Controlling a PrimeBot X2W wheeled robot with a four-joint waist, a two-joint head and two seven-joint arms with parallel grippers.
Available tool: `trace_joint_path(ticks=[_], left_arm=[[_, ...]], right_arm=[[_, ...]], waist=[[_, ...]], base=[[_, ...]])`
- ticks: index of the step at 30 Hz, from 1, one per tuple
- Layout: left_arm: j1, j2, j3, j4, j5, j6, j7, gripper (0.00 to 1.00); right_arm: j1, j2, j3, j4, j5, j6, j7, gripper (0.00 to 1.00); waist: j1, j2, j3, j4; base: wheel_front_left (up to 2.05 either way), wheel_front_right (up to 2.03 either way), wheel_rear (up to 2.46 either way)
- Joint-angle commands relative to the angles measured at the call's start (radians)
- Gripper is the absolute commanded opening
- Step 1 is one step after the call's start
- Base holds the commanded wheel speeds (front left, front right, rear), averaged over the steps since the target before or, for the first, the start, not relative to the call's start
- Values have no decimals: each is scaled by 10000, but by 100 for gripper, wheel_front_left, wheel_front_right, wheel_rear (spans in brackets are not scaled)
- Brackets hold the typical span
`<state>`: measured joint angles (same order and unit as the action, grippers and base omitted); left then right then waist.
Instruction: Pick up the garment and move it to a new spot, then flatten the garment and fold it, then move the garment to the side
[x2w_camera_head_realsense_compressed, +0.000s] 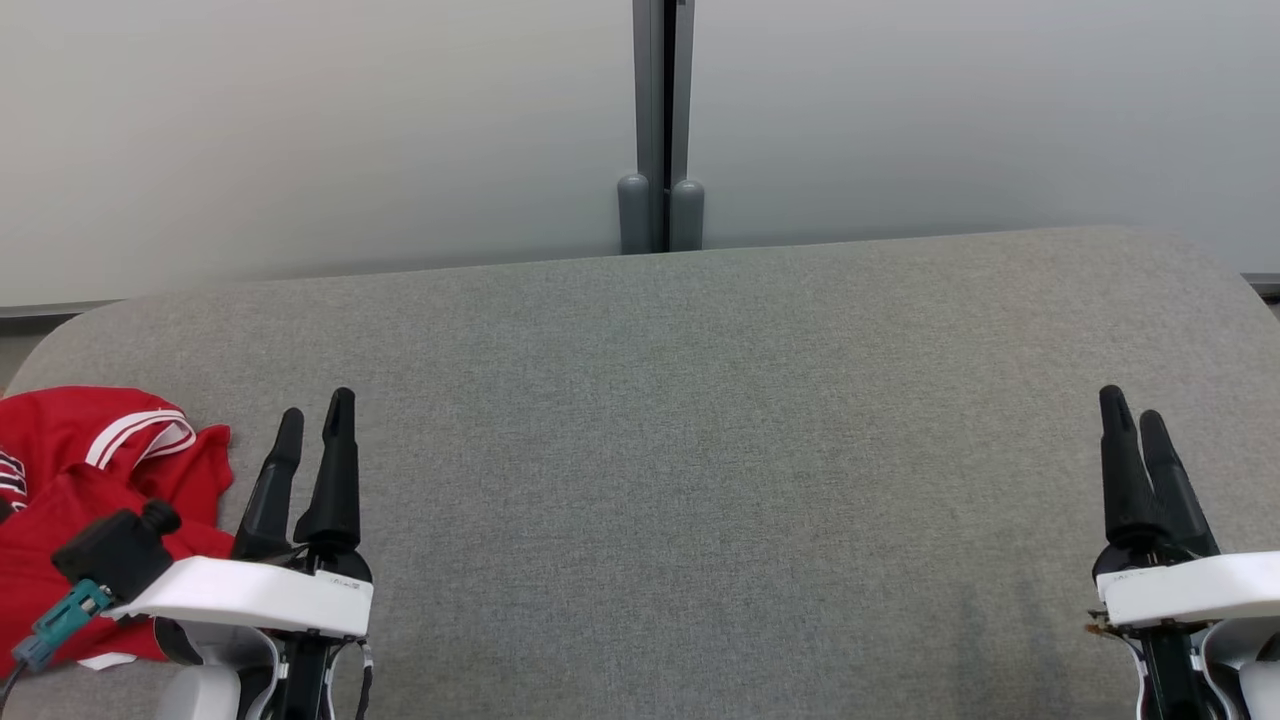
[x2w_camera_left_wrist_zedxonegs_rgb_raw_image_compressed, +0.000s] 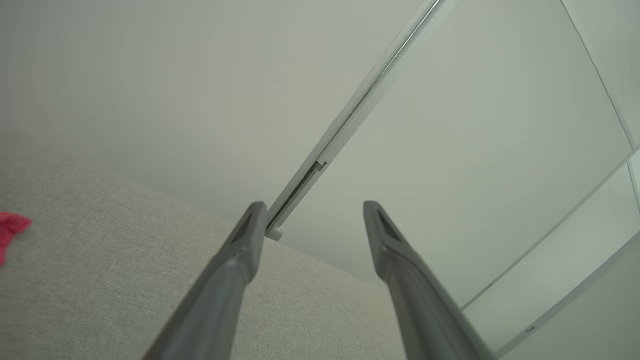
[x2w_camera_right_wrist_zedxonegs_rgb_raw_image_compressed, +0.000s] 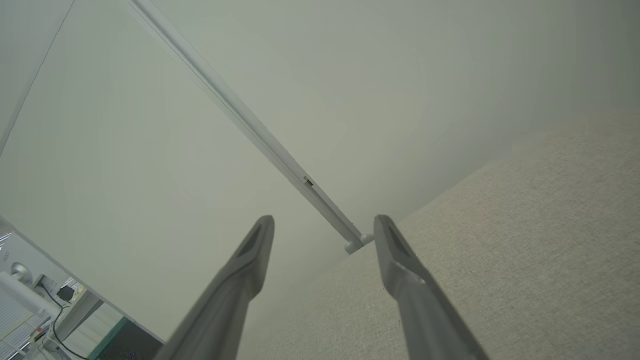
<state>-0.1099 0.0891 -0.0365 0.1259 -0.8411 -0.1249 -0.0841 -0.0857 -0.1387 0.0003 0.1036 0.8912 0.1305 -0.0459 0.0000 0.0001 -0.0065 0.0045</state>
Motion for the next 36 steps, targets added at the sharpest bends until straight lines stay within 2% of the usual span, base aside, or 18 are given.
trace_joint_path(ticks=[1, 12, 36], left_arm=[[-198, 140, -67, -140, 429, 15, -102, 100], [120, 208, -232, 194, 1767, 120, -429, 100], [661, 250, -420, 1144, 4303, 287, -1043, 100]], right_arm=[[-84, -105, 43, -185, -395, 2, -77, 100], [235, -169, 272, -132, -2220, 2, -24, 100], [757, -93, 472, 504, -4742, 2, -84, 100]], waist=[[0, -1, -12, 1], [0, -1, -127, 20], [0, -1, -363, 86]], base=[[0, 0, 0], [0, 0, 0], [0, 0, 0]])
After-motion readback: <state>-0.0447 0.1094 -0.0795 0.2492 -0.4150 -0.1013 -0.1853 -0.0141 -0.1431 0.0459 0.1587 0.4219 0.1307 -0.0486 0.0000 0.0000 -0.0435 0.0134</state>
